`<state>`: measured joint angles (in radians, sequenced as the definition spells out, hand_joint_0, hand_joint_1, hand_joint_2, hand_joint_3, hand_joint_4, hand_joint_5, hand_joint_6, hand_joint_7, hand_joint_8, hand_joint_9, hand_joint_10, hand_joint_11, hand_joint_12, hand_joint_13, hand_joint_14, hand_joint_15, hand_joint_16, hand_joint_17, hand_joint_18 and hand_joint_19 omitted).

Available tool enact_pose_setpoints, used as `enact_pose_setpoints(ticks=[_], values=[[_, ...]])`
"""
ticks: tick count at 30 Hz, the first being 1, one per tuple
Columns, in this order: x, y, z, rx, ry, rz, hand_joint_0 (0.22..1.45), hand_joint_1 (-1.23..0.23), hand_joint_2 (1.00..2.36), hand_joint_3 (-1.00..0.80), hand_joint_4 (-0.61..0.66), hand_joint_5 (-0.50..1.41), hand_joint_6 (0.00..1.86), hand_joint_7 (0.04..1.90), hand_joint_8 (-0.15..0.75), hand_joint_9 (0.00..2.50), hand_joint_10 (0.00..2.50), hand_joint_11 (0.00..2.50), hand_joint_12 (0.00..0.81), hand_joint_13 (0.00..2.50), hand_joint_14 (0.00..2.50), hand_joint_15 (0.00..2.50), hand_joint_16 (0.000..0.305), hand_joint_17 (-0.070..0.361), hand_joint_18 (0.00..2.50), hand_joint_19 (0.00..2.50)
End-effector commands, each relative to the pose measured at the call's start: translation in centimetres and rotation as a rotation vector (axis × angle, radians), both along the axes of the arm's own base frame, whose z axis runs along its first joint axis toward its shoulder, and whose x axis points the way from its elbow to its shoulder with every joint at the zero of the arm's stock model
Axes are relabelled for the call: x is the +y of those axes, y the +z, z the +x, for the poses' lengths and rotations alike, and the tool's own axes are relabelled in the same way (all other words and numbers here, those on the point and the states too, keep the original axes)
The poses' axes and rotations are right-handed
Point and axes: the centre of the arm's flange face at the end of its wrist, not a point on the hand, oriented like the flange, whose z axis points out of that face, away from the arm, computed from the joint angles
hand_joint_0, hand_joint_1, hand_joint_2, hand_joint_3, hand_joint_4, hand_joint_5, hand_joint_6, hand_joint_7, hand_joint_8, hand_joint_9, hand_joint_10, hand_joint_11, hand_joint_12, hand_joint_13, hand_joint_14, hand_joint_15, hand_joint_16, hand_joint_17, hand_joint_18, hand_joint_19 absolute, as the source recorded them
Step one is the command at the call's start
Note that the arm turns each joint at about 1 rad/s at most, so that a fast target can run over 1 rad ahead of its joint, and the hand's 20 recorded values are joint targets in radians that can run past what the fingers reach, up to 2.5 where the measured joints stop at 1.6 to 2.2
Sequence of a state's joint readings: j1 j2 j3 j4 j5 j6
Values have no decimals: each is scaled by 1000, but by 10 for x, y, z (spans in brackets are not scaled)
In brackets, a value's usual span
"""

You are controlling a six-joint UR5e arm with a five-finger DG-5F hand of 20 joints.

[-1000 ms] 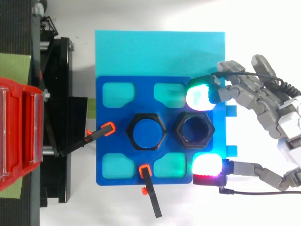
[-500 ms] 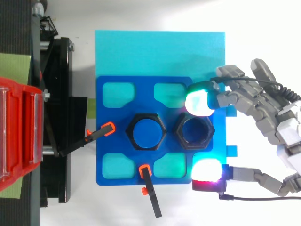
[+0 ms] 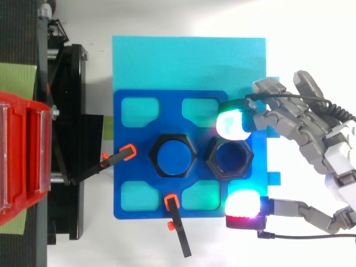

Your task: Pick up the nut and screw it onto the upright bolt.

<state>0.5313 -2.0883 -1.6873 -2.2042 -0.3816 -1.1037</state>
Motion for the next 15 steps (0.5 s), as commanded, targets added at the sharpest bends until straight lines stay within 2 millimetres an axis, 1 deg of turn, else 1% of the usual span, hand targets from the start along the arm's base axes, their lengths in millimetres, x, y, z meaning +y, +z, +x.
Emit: enact_pose_setpoints(ticks=[1,5,7,8,15], values=[[-1,0,0,-1,0,0,413,-904,1000,-500,288,-253,502,830,329,216,0,0,404,103,0,0,53,119,0,0],[-1,0,1,-1,3,0,413,-903,1000,-500,288,-253,502,826,329,215,0,0,404,104,0,0,53,120,0,0],[-1,-9,2,7,9,-7,413,-905,1000,-500,286,-254,503,828,329,215,0,0,404,104,0,0,53,120,0,0],[0,-10,2,5,15,-6,413,-903,1000,-500,287,-254,503,829,329,215,0,0,404,104,0,0,53,120,0,0],[0,-9,3,6,25,-12,414,-896,1000,-500,285,-254,503,829,329,215,0,0,405,104,0,0,53,119,0,0]])
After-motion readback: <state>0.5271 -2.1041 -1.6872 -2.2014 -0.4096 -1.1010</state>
